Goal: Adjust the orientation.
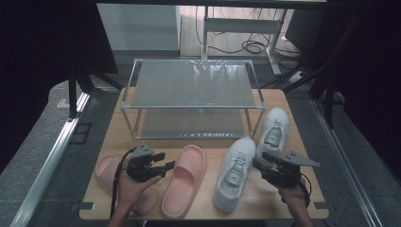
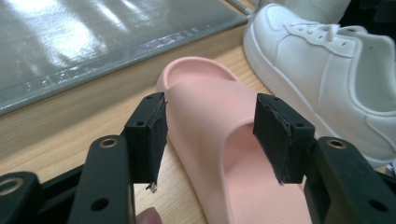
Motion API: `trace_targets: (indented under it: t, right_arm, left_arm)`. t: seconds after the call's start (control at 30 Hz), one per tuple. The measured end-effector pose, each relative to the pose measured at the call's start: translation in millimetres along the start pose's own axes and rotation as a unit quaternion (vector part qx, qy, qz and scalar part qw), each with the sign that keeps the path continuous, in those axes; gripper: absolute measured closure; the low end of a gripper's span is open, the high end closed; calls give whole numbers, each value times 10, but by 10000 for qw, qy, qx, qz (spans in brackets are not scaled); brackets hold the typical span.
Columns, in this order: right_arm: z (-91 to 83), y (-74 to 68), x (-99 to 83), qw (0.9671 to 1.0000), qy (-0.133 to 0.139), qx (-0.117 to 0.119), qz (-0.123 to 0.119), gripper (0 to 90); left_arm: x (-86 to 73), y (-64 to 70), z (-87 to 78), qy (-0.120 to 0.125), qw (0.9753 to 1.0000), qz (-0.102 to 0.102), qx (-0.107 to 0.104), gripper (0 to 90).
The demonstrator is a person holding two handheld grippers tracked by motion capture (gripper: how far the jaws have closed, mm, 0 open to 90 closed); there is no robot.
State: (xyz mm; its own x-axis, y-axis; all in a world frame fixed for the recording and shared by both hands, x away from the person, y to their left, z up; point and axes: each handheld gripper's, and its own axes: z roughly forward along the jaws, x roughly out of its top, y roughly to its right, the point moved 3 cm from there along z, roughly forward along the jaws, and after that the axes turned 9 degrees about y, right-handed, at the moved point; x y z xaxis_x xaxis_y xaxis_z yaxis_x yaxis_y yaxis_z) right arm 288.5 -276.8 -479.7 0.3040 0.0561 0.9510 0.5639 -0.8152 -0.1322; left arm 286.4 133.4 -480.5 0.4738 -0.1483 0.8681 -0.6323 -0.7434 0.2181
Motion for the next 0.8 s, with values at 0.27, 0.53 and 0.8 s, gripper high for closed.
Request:
trace_targets:
  t: [0.27, 0.53, 0.8]
  right_arm:
    - [73, 47, -47, 10000, -76, -12, 13, 451]
    - [112, -2, -42, 9998, -98, -128, -70, 448]
    - [111, -21, -42, 9996, -74, -248, -86, 439]
  left_arm:
    - [-75, -10, 2, -31, 9999, -85, 62, 579]
    - [-99, -36, -282, 138, 9996, -12, 252, 874]
    - [-180, -293, -758, 384, 9956, -208, 834, 900]
